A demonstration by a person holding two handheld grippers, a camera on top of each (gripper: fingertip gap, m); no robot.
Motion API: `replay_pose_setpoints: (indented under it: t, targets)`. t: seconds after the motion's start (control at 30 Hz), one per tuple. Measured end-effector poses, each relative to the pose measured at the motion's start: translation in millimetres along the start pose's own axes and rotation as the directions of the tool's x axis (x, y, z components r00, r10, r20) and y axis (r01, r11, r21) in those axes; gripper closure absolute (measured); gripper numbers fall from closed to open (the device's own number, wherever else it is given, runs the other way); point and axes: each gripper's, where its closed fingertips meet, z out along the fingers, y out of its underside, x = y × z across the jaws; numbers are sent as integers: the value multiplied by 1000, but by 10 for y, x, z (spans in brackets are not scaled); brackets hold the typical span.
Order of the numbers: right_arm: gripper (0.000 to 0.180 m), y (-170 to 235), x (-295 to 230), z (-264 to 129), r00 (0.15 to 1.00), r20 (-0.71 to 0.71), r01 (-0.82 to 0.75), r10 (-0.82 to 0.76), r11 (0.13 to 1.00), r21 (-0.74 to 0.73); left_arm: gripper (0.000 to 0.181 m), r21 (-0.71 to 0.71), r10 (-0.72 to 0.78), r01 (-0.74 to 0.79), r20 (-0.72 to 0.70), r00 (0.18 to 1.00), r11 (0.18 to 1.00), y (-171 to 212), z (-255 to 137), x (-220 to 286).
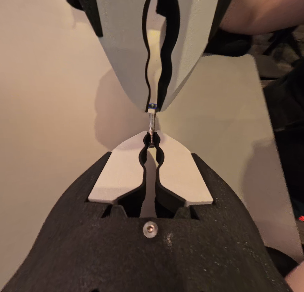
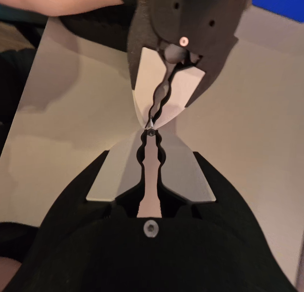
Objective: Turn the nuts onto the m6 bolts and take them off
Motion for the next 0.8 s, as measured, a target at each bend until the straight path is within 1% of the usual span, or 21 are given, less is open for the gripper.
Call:
replay_pose_setpoints:
  t: [0.13, 0.23, 0.37, 0.63, 0.8]
  targets:
    - [170, 60, 234, 89, 981, 4, -194, 194, 979, 57, 176, -38, -45, 51, 146, 988, 998, 91, -13, -268]
    - [170, 103, 416, 152, 956, -30, -289, 293, 953, 93, 176, -62, -65, 83, 253, 965, 995, 157, -40, -458]
    - [170, 137, 560, 216, 903, -20, -424, 430, 895, 138, 176, -104, -74, 118, 360, 930, 988, 228, -71, -622]
    - [170, 162, 781, 270, 777, -3, -612, 630, 756, 235, 176, -193, -7, 140, 562, 827, 971, 295, -154, -882]
    - [170, 113, 926, 209, 675, 59, -704, 736, 617, 352, 176, -254, 117, 92, 700, 705, 963, 235, -291, -1052]
